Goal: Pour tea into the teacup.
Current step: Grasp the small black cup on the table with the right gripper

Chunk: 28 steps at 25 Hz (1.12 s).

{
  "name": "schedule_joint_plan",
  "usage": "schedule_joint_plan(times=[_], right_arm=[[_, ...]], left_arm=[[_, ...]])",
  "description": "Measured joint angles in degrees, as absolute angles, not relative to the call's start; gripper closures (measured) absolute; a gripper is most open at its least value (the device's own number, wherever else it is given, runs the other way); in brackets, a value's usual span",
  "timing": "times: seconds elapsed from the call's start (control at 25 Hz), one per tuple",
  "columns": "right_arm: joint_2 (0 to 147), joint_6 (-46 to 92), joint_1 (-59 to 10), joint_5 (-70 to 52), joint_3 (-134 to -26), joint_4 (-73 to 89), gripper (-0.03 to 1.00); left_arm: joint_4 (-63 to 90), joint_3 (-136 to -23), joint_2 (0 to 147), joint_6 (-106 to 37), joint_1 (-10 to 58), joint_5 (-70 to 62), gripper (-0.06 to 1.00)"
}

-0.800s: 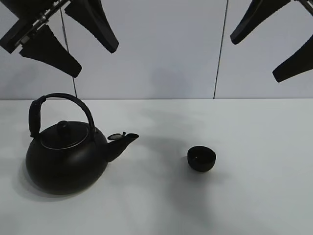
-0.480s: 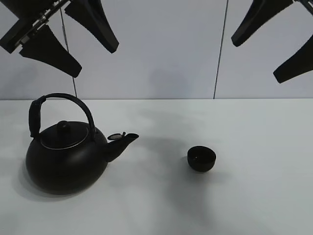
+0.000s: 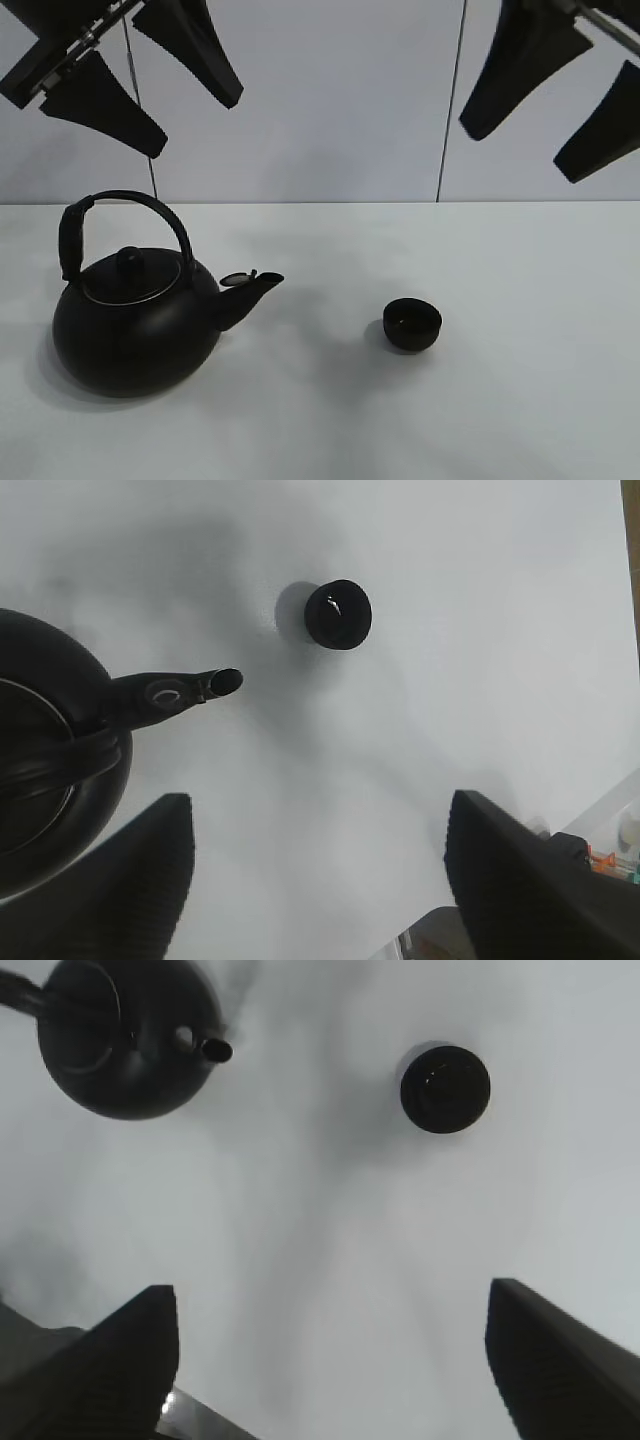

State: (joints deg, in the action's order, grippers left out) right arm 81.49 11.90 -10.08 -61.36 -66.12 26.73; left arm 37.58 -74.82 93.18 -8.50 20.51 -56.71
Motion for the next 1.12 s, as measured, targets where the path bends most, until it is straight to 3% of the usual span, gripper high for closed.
schedule_joint_plan(times=[0.16, 0.32, 0.8, 1.12], right_arm=[[82.4, 7.3, -19.0, -58.3, -66.1, 15.9, 0.38], [85.3, 0.0, -22.7, -55.4, -66.1, 7.3, 0.38], [98.7, -4.6, -22.9, -48.8, -67.1, 5.3, 0.38], [108.4, -4.9, -22.9, -53.4, -78.7, 5.3, 0.38]], left_arm=[[37.6, -74.8, 93.2, -8.5, 20.5, -56.7, 0.43], [37.6, -74.8, 93.2, -8.5, 20.5, -56.7, 0.43], [37.6, -74.8, 93.2, -8.5, 20.5, -56.6, 0.43], [37.6, -74.8, 93.2, -8.5, 20.5, -56.6, 0.43]])
